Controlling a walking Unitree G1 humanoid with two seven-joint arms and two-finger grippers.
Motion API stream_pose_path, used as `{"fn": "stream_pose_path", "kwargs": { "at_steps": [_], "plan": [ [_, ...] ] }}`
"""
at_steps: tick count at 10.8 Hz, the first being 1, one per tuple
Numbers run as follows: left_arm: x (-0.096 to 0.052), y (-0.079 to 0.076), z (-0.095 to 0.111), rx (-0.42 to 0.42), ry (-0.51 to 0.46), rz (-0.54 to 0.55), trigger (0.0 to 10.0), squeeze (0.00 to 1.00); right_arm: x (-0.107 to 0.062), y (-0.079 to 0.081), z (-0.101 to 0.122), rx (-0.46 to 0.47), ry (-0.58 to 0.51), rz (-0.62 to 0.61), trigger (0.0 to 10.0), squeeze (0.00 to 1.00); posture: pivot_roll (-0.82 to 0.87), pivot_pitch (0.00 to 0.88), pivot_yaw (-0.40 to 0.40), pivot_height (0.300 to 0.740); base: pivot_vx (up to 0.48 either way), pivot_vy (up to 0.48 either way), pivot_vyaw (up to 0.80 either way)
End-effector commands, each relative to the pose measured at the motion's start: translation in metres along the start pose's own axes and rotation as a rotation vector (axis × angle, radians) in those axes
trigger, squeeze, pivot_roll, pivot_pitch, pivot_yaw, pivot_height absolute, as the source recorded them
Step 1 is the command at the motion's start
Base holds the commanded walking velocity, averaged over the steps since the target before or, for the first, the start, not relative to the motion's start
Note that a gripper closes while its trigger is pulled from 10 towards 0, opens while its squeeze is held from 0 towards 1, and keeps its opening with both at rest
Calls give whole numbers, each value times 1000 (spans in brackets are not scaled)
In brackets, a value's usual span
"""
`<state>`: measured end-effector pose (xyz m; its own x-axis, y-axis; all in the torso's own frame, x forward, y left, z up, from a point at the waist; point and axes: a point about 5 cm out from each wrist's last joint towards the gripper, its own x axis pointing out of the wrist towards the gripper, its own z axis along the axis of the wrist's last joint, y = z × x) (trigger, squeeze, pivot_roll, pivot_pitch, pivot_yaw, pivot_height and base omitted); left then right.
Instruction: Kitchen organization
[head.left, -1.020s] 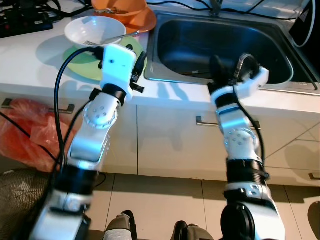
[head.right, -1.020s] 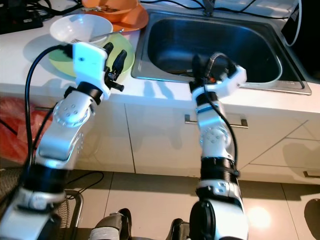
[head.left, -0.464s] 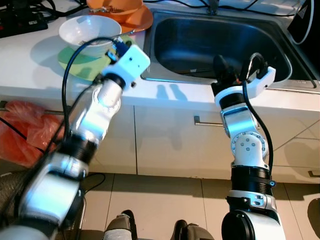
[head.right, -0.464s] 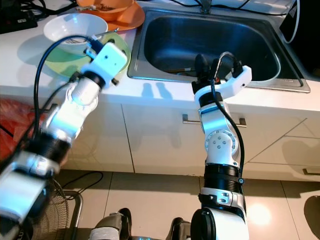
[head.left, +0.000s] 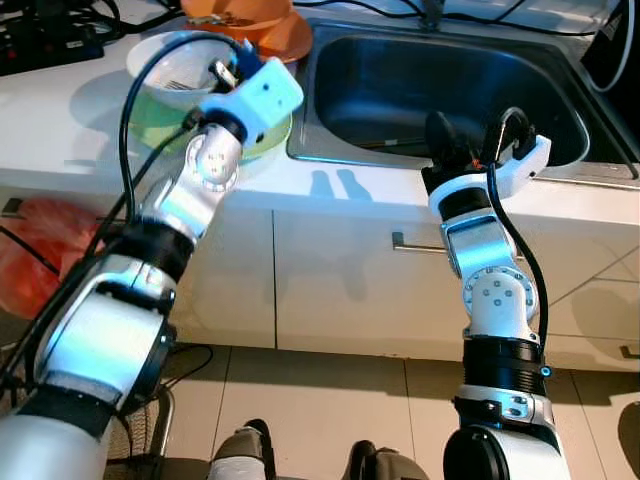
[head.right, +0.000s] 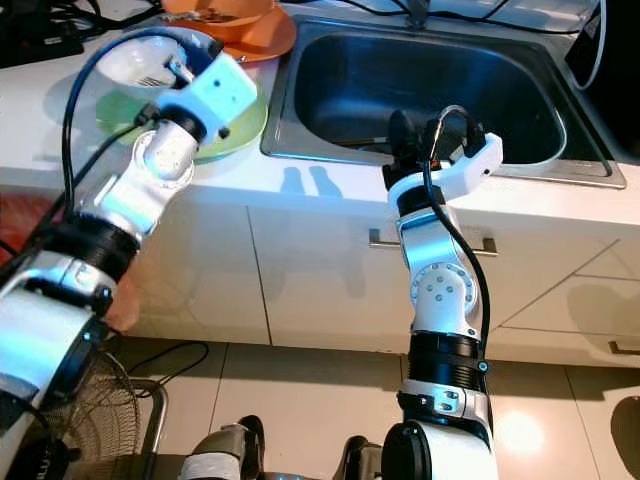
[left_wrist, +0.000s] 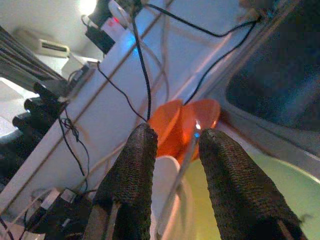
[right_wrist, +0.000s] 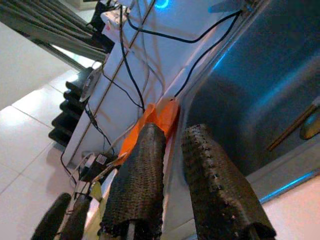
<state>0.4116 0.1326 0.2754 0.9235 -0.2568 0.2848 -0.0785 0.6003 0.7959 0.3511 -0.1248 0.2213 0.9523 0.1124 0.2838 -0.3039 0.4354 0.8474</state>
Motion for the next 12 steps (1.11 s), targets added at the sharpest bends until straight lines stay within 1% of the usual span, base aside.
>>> {"fn": "stream_pose_path", "kwargs": {
  "at_steps": [1,4,6,9,12],
  "plan": [
    [2,2,0,26,5,8,10000,0,-6,2,-16,72,17,-9,10000,0,103,152,-48,740,0,0,0],
    [8,6,1,51,7,7,10000,0,-10,2,-16,78,18,-19,10000,0,94,170,-47,740,0,0,0],
    [10,7,2,59,7,12,10000,0,-12,2,-17,80,18,-23,10000,0,87,175,-45,740,0,0,0],
    [14,4,9,92,-8,2,10000,0,-17,2,-16,84,12,-35,10000,0,69,197,-40,740,0,0,0],
    [15,4,11,98,-24,2,10000,0,-21,2,-17,86,11,-46,10000,0,62,206,-37,740,0,0,0]
  ]
}}
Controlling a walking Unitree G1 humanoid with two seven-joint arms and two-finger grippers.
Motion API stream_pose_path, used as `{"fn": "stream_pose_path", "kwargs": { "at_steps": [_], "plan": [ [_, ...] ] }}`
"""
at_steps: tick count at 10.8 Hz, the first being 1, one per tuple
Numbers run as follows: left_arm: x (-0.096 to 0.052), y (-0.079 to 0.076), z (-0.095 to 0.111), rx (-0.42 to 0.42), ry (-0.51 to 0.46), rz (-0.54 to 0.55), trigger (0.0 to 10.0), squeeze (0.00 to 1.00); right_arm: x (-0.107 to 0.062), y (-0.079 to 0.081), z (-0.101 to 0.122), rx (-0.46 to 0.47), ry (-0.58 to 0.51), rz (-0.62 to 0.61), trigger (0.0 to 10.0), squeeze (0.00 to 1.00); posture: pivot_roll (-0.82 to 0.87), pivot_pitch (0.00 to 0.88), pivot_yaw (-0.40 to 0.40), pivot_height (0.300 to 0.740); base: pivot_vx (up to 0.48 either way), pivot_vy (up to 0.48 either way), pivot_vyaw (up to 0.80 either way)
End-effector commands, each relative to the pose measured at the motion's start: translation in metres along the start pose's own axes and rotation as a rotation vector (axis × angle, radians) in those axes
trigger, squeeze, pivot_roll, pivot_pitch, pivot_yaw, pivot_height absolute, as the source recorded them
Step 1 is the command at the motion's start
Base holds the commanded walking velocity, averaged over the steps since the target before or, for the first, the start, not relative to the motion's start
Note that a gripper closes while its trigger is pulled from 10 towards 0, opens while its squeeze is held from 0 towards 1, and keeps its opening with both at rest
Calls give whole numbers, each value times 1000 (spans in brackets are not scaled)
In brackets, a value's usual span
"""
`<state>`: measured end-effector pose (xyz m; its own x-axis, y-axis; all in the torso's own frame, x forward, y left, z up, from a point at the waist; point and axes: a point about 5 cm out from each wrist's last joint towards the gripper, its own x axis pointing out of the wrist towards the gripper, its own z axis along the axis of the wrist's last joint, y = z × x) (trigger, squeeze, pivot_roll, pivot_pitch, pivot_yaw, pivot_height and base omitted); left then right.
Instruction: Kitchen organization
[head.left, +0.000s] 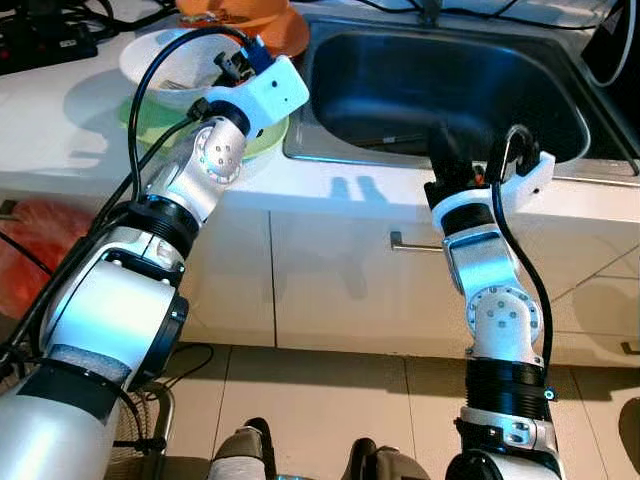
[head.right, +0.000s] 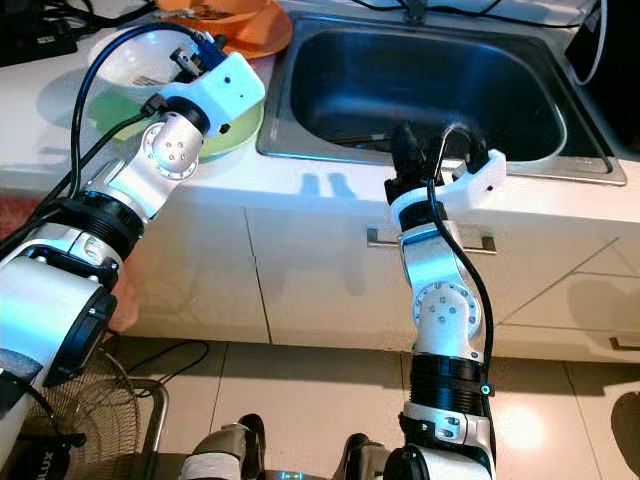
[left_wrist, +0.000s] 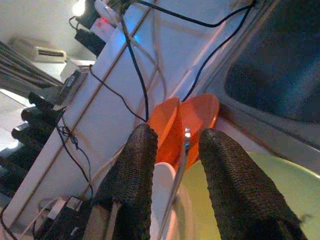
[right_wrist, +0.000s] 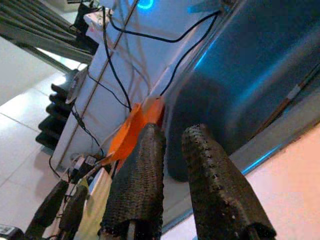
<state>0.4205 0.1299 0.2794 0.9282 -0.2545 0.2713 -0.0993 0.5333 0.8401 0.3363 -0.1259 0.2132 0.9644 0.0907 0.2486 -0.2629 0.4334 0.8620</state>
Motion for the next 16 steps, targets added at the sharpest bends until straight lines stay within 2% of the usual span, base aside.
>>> {"fn": "stream_pose_path", "kwargs": {
  "at_steps": [1,10,12,16],
  "plan": [
    [5,5,11,19,-38,14,10000,0,-5,5,-15,80,16,-5,10000,0,65,208,-39,740,0,0,0],
    [3,5,0,90,18,6,10000,0,-17,2,-17,87,26,-44,10000,0,55,251,-43,740,0,0,0],
    [3,9,-4,94,43,28,10000,0,-19,1,-18,90,29,-49,10000,0,56,252,-43,740,0,0,0],
    [4,13,-1,92,33,68,10000,0,-20,1,-18,96,27,-55,10000,0,52,247,-42,740,0,0,0]
  ]
}}
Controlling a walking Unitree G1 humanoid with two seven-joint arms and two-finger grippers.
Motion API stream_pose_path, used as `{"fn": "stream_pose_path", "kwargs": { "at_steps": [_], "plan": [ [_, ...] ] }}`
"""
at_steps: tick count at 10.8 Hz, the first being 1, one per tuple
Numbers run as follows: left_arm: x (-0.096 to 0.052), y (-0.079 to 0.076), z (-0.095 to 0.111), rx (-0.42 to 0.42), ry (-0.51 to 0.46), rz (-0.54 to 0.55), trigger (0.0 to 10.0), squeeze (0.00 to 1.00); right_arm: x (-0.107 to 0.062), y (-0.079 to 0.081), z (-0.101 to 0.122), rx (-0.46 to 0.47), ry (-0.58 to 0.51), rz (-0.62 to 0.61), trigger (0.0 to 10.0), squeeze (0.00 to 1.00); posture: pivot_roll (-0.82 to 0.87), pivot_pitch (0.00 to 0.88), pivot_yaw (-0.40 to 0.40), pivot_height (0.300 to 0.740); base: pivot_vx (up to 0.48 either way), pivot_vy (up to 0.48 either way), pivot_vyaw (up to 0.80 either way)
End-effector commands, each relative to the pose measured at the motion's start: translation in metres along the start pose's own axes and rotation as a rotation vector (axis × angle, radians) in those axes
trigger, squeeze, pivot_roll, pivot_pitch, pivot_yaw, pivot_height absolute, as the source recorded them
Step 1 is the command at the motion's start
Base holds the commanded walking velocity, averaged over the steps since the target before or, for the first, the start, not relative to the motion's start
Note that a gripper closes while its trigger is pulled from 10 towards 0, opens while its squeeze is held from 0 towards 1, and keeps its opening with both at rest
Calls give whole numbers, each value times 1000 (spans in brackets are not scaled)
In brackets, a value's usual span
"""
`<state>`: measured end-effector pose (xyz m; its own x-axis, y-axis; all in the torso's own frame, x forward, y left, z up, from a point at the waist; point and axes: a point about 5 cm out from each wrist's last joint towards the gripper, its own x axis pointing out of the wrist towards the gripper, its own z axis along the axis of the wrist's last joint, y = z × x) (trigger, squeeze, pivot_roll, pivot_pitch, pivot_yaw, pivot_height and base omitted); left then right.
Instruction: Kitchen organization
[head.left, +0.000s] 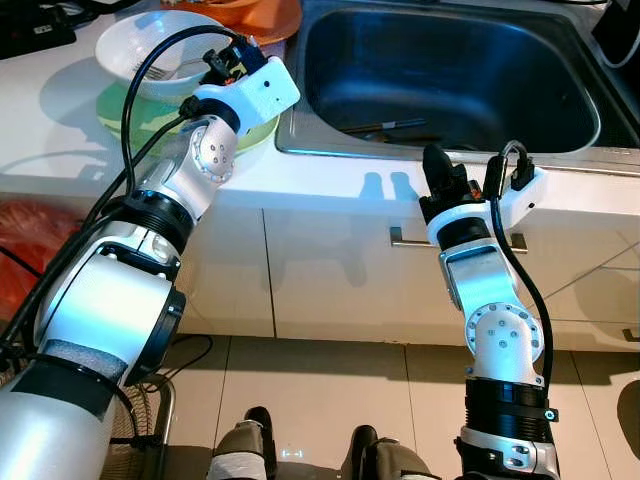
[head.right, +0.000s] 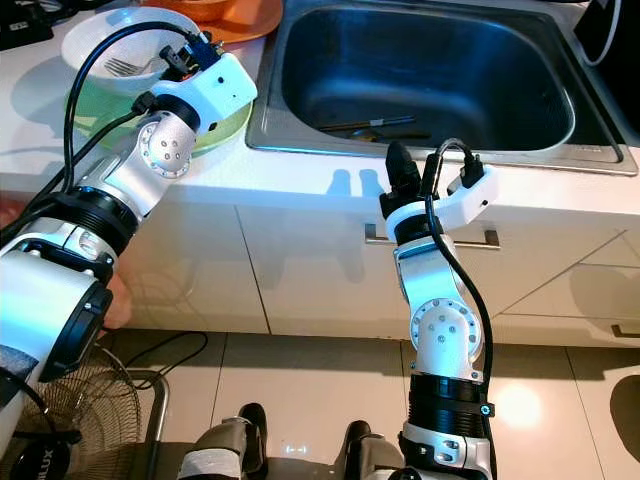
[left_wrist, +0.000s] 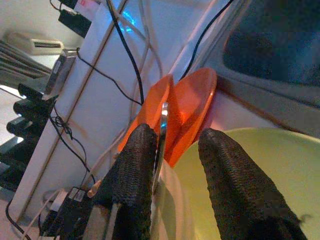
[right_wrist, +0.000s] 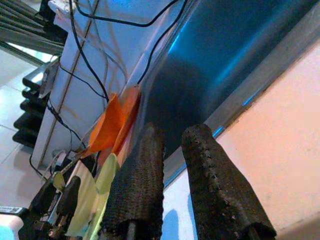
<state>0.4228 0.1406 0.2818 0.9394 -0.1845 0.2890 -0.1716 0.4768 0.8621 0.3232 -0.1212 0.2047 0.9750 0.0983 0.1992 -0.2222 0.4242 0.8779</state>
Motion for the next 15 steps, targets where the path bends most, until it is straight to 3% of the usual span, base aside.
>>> {"fn": "stream_pose_path", "kwargs": {
  "at_steps": [1,2,11,15],
  "plan": [
    [4,9,8,4,-28,38,8275,0,-5,2,-11,82,-2,-13,10000,0,52,245,-42,740,0,0,0],
    [5,11,9,5,-32,55,0,0,-5,2,-10,83,-3,-13,10000,0,54,244,-42,740,0,0,0],
    [4,12,12,49,-67,80,0,0,-3,1,-10,90,0,-9,10000,0,64,245,-46,740,0,0,0],
    [7,25,32,81,-172,151,0,0,0,7,-8,96,-18,42,10000,0,73,236,-46,740,0,0,0]
  ]
}}
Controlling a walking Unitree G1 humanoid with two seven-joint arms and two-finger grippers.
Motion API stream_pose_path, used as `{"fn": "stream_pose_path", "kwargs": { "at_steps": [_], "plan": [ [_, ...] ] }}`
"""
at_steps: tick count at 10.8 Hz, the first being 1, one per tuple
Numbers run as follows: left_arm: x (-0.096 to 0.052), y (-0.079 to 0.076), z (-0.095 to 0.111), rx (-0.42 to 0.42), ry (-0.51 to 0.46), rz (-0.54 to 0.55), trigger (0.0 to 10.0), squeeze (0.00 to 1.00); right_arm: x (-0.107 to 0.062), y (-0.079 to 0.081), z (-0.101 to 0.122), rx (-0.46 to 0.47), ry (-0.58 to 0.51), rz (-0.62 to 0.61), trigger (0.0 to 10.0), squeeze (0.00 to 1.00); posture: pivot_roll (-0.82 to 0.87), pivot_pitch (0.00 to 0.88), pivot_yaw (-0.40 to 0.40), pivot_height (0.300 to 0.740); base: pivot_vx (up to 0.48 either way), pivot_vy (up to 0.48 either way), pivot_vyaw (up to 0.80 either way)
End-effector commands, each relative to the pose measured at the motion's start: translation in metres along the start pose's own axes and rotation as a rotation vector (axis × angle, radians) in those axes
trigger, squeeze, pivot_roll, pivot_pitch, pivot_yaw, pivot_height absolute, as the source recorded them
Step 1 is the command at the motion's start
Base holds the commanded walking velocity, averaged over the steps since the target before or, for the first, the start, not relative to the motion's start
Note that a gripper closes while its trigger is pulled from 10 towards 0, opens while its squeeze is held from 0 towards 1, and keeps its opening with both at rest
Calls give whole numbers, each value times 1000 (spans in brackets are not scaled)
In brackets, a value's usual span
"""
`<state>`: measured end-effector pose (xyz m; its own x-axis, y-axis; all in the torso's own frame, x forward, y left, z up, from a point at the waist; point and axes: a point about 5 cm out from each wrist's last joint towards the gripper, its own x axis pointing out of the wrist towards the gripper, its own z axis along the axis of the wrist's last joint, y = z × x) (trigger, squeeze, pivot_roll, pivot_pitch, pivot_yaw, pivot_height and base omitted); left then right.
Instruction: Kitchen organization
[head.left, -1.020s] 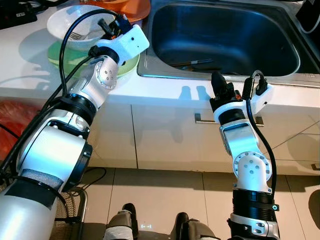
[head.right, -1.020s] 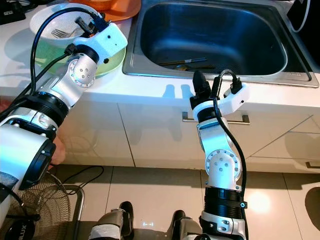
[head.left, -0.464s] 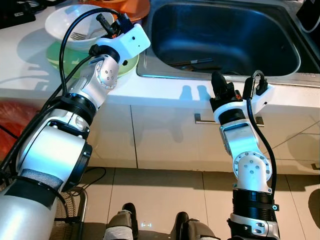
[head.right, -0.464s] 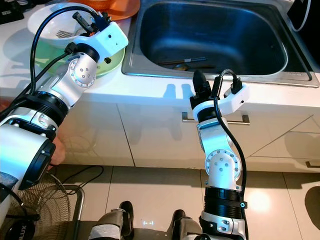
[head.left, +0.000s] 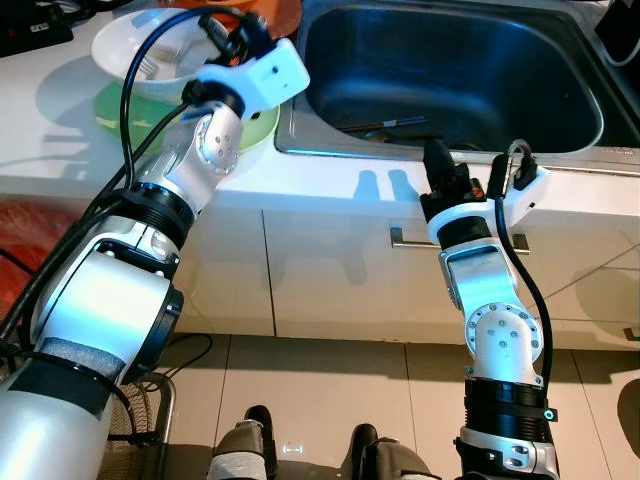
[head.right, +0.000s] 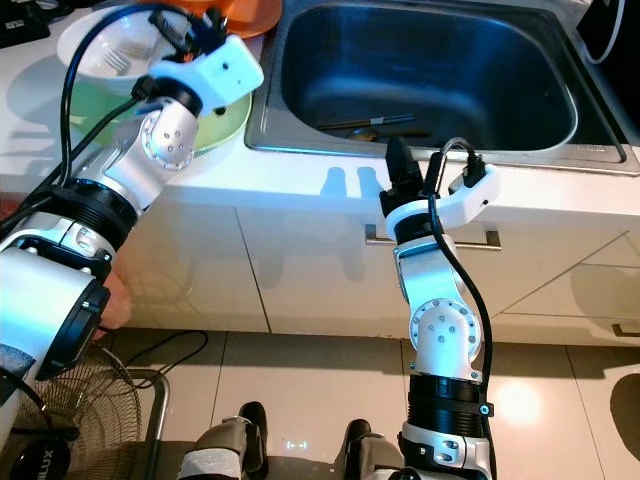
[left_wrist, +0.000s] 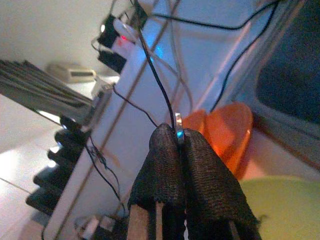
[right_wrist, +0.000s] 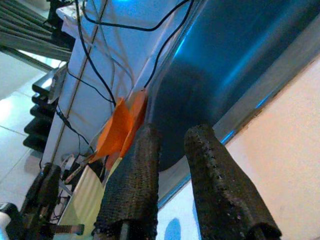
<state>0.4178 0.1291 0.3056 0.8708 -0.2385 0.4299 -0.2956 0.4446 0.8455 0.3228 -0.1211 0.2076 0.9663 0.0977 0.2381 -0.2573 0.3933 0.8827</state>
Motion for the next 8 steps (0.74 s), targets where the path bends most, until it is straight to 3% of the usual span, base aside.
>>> {"fn": "stream_pose_path", "kwargs": {
  "at_steps": [1,4,5,6,7,8],
  "plan": [
    [6,11,12,24,-61,44,0,0,0,4,-10,68,-1,1,10000,0,76,236,-46,740,0,0,0],
    [9,28,36,66,-183,132,0,0,1,3,-10,75,-3,1,10000,0,83,231,-44,740,0,0,0],
    [5,37,59,63,-286,179,0,0,2,2,-10,78,-7,2,10000,0,86,226,-43,740,0,0,0],
    [2,37,67,53,-323,182,0,0,2,2,-10,79,-8,3,10000,0,89,224,-42,740,0,0,0],
    [2,36,67,11,-345,184,0,0,3,2,-11,81,-9,6,10000,0,93,220,-39,740,0,0,0],
    [-5,36,83,-60,-401,194,0,0,5,2,-11,83,-10,7,10000,0,98,215,-38,740,0,0,0]
  ]
}}
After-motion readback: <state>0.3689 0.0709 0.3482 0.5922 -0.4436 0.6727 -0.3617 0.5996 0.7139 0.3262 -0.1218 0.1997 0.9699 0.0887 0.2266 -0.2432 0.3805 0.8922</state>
